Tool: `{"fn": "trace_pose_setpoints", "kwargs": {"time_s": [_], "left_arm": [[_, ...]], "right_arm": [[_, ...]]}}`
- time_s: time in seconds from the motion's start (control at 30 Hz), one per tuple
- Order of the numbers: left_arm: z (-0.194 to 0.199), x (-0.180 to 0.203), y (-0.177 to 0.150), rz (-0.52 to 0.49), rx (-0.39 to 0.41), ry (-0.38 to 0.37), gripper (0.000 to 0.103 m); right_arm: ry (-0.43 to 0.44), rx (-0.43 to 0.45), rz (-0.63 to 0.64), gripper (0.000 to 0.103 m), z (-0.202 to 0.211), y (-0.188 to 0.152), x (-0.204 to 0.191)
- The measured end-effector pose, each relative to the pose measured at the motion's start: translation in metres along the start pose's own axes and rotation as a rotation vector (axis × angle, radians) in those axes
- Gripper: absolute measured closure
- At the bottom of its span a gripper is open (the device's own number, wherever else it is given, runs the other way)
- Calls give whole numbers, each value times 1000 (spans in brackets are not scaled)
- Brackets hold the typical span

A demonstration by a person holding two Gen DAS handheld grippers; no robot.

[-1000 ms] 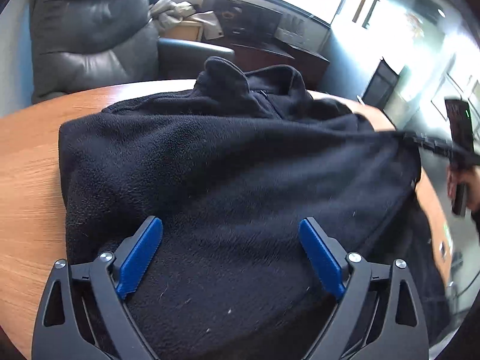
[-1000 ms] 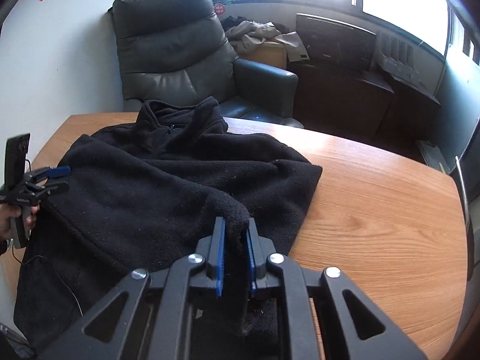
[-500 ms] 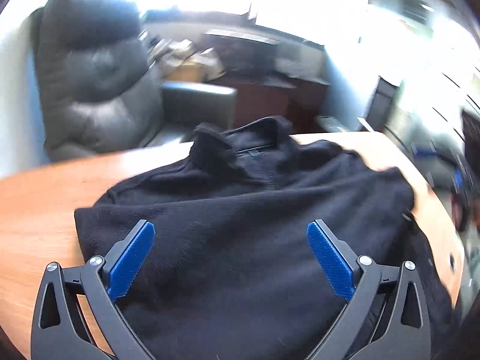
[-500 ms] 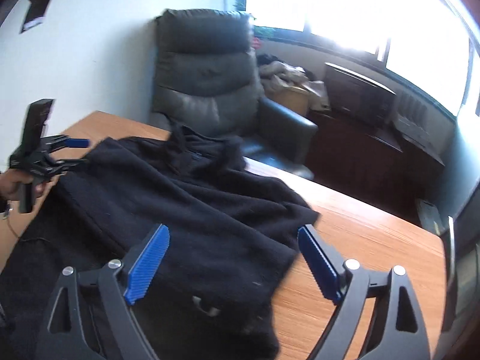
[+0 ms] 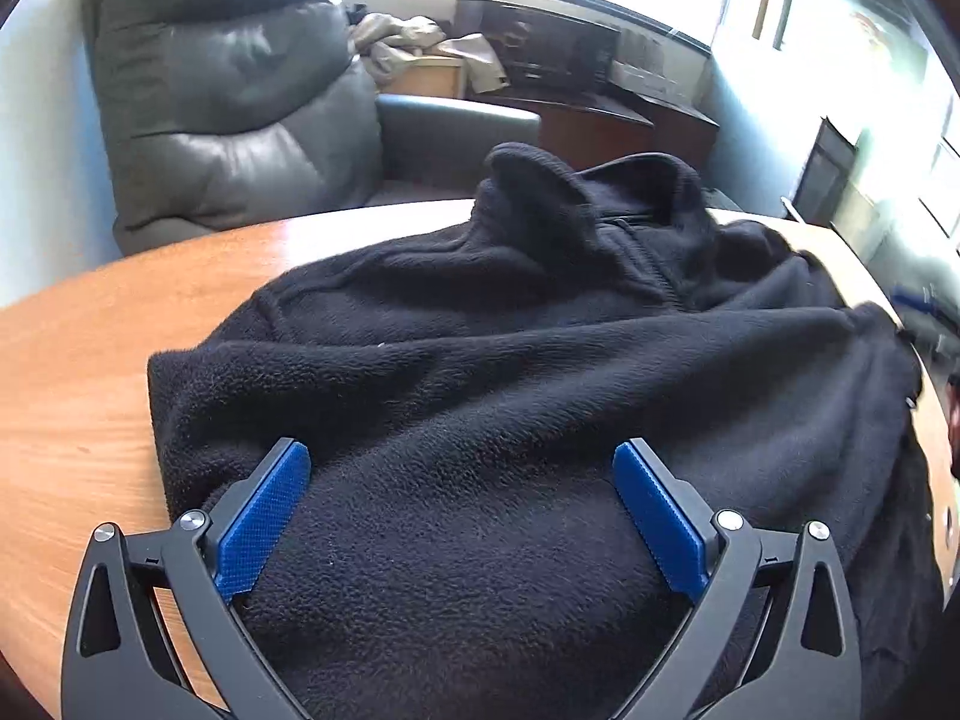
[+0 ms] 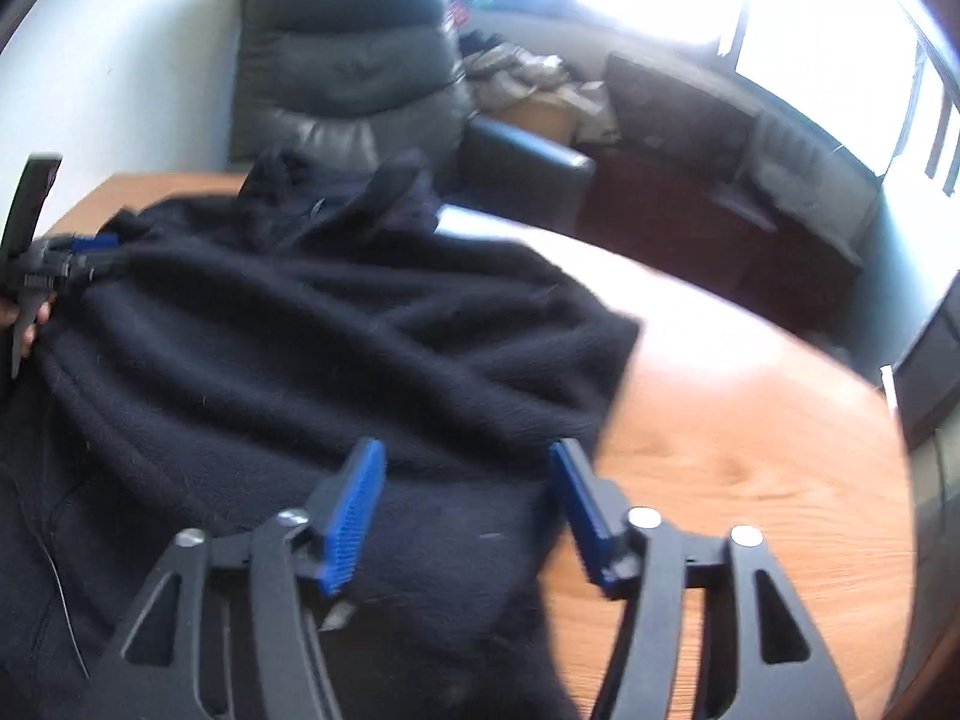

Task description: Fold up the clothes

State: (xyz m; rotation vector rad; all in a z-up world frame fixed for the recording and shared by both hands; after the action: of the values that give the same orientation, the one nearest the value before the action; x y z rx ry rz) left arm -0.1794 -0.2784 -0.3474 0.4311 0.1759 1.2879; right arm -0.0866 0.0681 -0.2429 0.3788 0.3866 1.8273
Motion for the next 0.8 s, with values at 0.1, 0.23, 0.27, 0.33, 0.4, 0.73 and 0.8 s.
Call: {"fn": "trace_pose_setpoints", "kwargs": {"time_s": [0.1,0.23,0.27,0.33,0.4,0.73,0.8], "left_arm": [[14,20,-6,-32,30,-21,0],[-8,22,-16,-70,5,110,0],[-8,22,-16,-69,13,111,0],[-6,21,-16,-58,21,101,0],[-5,19,-15,-56,16,83,0],[34,60,-36,-31,22,-37,0],[21,59,-51,-41,-8,1,0]], "right_arm": [[103,98,4,18,18,26,-14],[153,17,25,18,-38,49,-26],[143,-26,9,19,-58,48,-22],[157,-66,-74,20,-79,38,-5],[122,-84,-124,20,-80,25,10],[123,39,-89,11,6,0,-21],[144,30,-5,5,3,-9,-52]]}}
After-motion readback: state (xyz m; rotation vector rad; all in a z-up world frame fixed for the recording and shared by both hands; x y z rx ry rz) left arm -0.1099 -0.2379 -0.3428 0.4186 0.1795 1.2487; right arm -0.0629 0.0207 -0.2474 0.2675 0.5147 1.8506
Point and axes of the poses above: each gripper's, at about its wrist camera, not at the fingertips, and z roughly against the way its jaws point, x to its right, y to its top, the point moved 9 cm from there along -z, roughly the way its jaws point, and after that the axes turned 15 degrees about -x, right-handed, at the moved point
